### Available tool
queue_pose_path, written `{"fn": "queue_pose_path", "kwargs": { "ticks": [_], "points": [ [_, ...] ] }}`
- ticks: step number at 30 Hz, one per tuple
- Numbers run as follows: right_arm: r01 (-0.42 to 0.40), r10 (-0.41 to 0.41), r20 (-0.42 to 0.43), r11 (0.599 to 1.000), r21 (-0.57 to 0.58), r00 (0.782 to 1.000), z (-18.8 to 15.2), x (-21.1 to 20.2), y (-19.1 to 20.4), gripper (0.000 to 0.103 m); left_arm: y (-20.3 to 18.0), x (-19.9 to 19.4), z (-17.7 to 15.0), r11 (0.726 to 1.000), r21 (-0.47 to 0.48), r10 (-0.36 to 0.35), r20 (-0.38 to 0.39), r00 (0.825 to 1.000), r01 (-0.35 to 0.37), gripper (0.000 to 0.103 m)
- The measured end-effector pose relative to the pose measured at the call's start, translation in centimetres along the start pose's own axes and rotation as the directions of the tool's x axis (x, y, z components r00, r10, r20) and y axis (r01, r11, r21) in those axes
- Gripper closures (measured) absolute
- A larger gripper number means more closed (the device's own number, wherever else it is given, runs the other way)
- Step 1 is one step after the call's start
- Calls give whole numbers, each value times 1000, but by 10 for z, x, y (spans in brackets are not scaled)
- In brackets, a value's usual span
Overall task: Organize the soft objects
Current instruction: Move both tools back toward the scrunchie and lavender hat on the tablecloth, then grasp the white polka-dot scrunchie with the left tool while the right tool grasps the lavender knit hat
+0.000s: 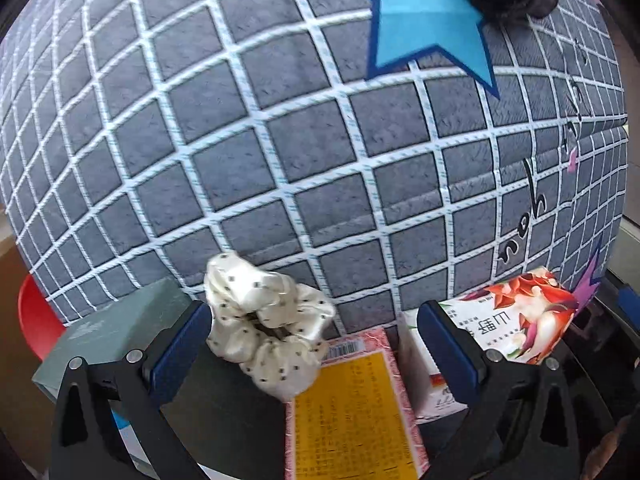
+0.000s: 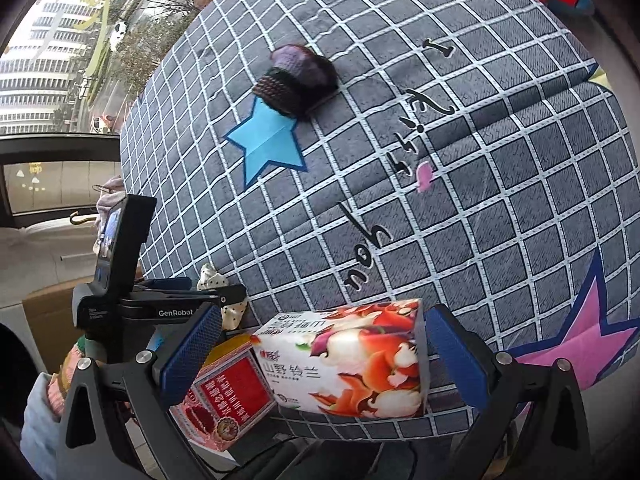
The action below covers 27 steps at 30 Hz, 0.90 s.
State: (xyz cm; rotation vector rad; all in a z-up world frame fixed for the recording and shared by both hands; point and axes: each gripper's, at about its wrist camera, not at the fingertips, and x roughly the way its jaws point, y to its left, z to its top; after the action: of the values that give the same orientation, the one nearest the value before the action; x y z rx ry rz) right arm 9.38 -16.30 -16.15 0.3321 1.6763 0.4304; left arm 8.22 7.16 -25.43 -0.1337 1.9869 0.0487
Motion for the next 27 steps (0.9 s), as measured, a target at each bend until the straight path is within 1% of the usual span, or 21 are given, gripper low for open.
{"fn": "queue_pose_path", "kwargs": {
  "ticks": [3,5,9,14,15,16,17,18,19,21,22,23,24,25,27],
  "points": [
    [-10,10,-11,1000,5,1000,7,1,-5,0,-13,2,7,999,34,29,-5,1000,-29,0],
    [-17,17,-17,1000,7,1000,10,2,-6,0,-18,10,10,998,46,51,-40,998,-49,0],
    [-26,26,-20,1000,-5,999,17,1,-8,0,-22,29,18,997,48,62,-109,992,-57,0],
    [-40,39,-25,999,-11,999,25,0,-12,0,-20,52,26,998,41,60,-209,976,-53,0],
    [-42,41,-27,999,-11,999,26,0,-13,0,-20,55,26,998,41,49,-218,975,-42,1],
    [-44,44,-28,999,-13,999,27,0,-14,0,-19,56,26,998,42,43,-218,975,-35,3],
    [-47,47,-28,999,-16,999,27,0,-15,0,-18,56,25,998,48,41,-212,976,-31,6],
    [-50,49,-26,999,-19,998,29,-1,-15,0,-16,55,27,998,55,46,-204,978,-36,14],
    [-49,48,-22,999,-22,999,30,-2,-16,0,-16,52,26,996,64,65,-186,980,-54,27],
    [-39,39,-9,999,-29,999,34,-4,-16,0,-14,44,27,994,76,91,-158,983,-80,45],
    [-37,37,-4,999,-31,999,36,-5,-16,0,-12,39,26,994,78,91,-137,986,-81,52],
    [-36,36,-1,999,-31,999,38,-6,-17,3,-11,34,25,993,79,94,-109,990,-85,67],
    [-39,39,2,999,-29,999,42,-6,-18,10,-10,30,25,993,77,95,-88,992,-88,77],
    [-41,41,1,999,-27,999,45,-7,-18,14,-8,24,24,995,60,81,-53,995,-77,78],
    [-37,37,3,999,-23,999,51,-7,-20,15,-8,12,25,998,38,43,10,999,-44,79]
  ]
}}
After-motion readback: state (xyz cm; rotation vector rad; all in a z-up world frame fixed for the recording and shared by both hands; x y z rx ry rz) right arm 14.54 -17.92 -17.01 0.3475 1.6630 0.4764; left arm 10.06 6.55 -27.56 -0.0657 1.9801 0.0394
